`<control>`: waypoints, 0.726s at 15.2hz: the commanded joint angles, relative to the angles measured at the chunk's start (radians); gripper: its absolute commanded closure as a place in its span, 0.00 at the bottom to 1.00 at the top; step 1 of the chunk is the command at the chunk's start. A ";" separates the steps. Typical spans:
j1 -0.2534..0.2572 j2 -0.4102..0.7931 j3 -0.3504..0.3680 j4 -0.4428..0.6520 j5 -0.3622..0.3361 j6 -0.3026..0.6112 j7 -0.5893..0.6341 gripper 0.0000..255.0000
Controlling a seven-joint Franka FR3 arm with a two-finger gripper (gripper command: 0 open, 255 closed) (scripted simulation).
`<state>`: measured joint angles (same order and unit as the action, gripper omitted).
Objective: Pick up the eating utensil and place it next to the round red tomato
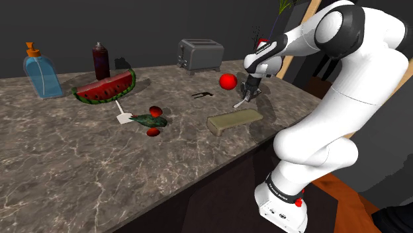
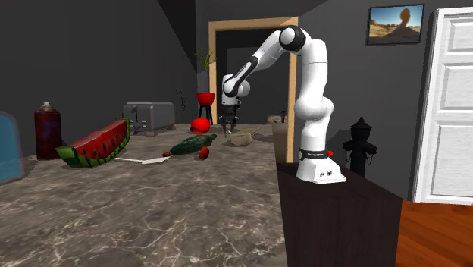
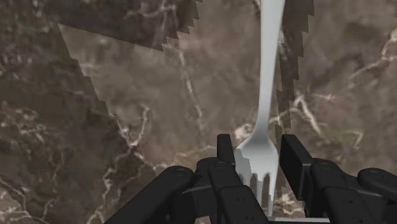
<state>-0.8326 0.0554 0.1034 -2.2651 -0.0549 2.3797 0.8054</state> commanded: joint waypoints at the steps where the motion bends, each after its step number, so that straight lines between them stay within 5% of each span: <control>1: 0.000 0.001 0.000 0.000 0.000 0.001 0.000 1.00; 4: 0.000 0.001 0.000 0.000 0.000 0.001 0.000 1.00; 5: 0.000 0.001 0.000 0.000 0.000 0.001 0.000 0.00; 11: 0.000 -0.022 0.001 0.009 0.005 -0.031 -0.003 0.00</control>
<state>-0.8320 0.0428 0.1042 -2.2629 -0.0524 2.3655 0.8045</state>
